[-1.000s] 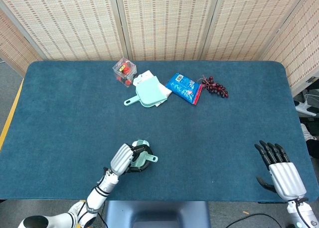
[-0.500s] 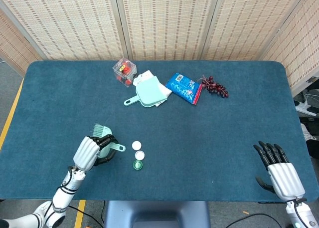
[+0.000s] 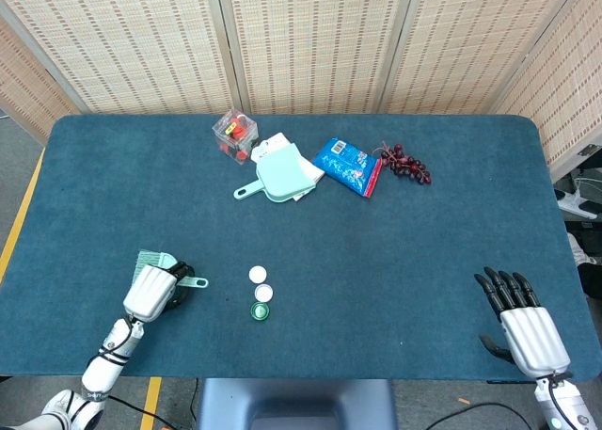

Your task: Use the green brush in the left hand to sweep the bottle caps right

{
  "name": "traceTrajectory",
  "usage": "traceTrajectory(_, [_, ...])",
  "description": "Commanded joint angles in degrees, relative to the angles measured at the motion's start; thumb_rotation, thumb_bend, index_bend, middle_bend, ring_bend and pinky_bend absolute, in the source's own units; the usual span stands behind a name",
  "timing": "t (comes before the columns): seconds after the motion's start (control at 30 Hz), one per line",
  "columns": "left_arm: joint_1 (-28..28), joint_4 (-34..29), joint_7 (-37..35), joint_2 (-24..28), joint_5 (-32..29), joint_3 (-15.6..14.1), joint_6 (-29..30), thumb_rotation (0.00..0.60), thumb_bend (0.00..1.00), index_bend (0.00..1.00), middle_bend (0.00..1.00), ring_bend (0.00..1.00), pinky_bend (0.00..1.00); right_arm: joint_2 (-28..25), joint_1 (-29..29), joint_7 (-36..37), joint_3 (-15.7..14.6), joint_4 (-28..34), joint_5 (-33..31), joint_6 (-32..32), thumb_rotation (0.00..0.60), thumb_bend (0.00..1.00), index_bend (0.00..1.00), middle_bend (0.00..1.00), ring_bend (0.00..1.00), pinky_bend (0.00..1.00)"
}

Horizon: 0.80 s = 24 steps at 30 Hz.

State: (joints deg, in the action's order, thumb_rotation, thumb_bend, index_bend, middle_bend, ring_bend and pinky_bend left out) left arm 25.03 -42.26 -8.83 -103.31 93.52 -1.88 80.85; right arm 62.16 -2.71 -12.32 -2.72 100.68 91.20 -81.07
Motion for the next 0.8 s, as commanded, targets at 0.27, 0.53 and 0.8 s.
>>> traceTrajectory(0.27, [0.3, -9.7, -3.7, 4.4, -1.6, 0.5, -3.1, 0.600, 0.32, 0.00, 0.00, 0.73, 0.92, 0.3, 0.2, -1.0, -0.2, 0.3, 0.2, -0.1, 0.600, 0.19, 0.00, 0.00, 0.00, 0.00])
traceTrajectory(0.53, [-9.0, -37.9, 5.0, 26.0, 0.7, -5.0, 8.4, 0.600, 0.34, 0.00, 0.00, 0.00, 0.21, -0.4, 1.0, -1.2, 0.7, 0.5, -1.2, -1.8, 0.600, 0.19, 0.00, 0.00, 0.00, 0.00])
traceTrajectory(0.8, [-17.4, -35.7, 7.2, 28.8, 1.7, -5.5, 19.0, 0.600, 0.38, 0.00, 0.00, 0.00, 0.06, -0.4, 1.4, -1.8, 1.1, 1.1, -1.5, -2.7, 0.600, 0.19, 0.00, 0.00, 0.00, 0.00])
